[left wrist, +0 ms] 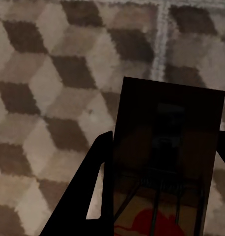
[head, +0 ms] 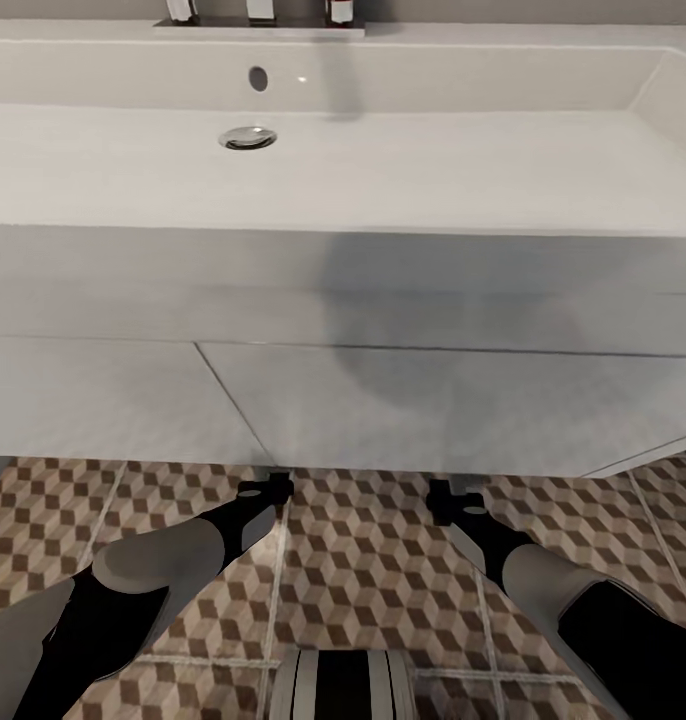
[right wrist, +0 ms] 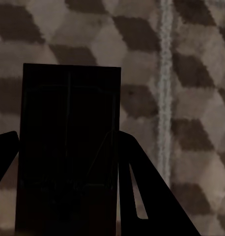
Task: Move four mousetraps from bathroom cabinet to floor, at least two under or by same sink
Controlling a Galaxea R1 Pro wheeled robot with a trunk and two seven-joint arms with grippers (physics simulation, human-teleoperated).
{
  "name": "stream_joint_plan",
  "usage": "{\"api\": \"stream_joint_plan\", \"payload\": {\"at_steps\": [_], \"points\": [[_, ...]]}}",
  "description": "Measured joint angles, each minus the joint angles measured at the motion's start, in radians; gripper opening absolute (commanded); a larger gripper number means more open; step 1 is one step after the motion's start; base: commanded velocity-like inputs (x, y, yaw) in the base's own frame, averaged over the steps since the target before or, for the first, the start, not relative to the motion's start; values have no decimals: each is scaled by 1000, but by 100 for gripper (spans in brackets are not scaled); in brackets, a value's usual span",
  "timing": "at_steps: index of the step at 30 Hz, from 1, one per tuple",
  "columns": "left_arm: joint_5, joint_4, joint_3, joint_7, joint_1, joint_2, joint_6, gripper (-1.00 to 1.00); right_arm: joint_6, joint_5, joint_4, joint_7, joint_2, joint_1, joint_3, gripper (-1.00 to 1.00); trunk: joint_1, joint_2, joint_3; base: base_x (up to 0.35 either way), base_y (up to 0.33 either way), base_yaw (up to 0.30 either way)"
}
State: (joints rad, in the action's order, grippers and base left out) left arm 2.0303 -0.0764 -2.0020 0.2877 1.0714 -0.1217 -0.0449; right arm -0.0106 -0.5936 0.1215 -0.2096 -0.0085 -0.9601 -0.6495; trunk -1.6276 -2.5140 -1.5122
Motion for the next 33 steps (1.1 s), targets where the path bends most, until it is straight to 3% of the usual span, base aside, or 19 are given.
{"api": "stream_joint_plan", "payload": {"at_steps": [7, 17, 33], "points": [[0, 0, 0, 0, 0, 0, 0, -100, 0, 0, 0, -1, 0, 0, -1, -100, 0, 0, -6, 32, 0, -7], [-4, -1, -10, -4, -22, 0, -2, -100, 0, 0, 1, -1, 1, 0, -2, -100, 0, 0, -7, 232, 0, 0], [-3, 0, -6, -3, -24, 0, -5, -100, 0, 0, 1, -1, 1, 0, -1, -100, 0, 0, -13, 10, 0, 0]]}}
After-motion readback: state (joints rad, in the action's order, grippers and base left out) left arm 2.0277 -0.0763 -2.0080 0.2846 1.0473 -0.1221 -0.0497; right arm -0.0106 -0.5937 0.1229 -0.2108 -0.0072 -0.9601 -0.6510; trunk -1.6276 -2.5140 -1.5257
